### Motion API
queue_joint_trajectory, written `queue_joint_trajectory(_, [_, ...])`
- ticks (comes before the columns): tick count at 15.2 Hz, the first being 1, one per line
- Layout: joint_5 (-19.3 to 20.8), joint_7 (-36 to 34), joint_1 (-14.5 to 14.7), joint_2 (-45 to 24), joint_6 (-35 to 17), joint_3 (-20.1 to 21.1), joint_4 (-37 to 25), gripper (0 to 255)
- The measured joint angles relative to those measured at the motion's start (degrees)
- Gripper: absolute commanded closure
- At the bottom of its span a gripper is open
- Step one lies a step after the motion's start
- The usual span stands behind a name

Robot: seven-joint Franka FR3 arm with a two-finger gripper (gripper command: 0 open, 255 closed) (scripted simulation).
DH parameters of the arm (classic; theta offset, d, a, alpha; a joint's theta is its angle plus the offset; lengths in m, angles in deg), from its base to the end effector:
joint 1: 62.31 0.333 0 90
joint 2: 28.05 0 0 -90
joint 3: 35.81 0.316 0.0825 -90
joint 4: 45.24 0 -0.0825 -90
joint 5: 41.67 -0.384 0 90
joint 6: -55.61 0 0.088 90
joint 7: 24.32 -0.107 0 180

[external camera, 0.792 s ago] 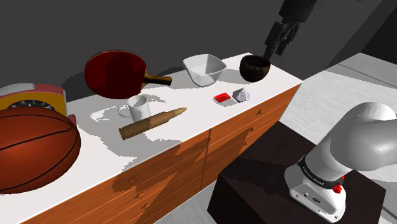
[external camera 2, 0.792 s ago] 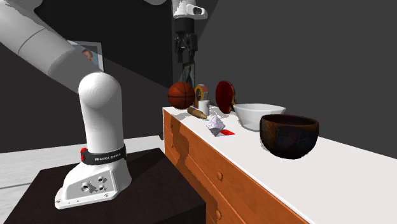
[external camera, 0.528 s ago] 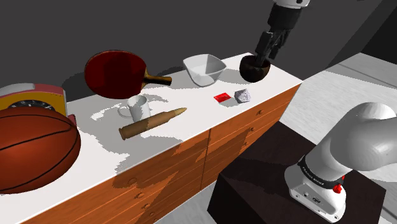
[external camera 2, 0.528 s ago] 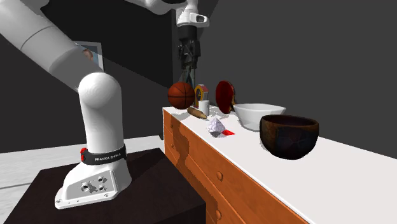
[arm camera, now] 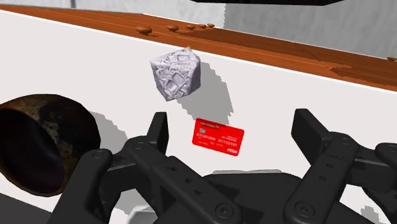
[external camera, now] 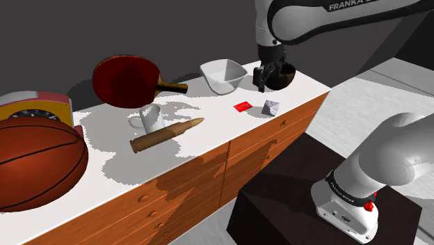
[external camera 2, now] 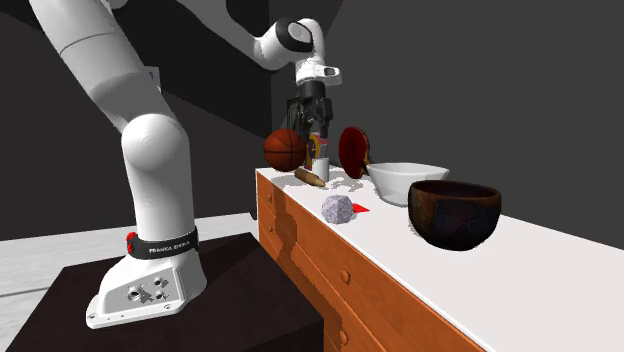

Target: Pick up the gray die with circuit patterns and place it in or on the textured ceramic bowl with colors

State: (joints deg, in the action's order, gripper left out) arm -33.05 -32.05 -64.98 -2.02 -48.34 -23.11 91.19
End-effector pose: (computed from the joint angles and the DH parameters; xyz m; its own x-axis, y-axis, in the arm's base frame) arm 0.3964 0.0628 0.4779 0.9945 0.0455 -0.0947 0.0679 -0.9659 0.2497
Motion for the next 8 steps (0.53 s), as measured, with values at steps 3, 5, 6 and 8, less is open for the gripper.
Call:
queue_joint_trajectory(3, [5.8, -5.0, -1.3, -6.5, -1.3, 3.5, -0.9, 0])
queue_joint_trajectory(5, [10.5, -9.0, -2.3, -12.2, -2.8, 5.4, -1.5, 0])
queue_joint_trajectory(6, [12.9, -10.7, -2.8, -14.7, -2.7, 6.1, -2.2, 0])
queue_joint_trajectory(8, [18.0, -14.7, -3.4, -20.4, -2.1, 7.3, -4.1, 0])
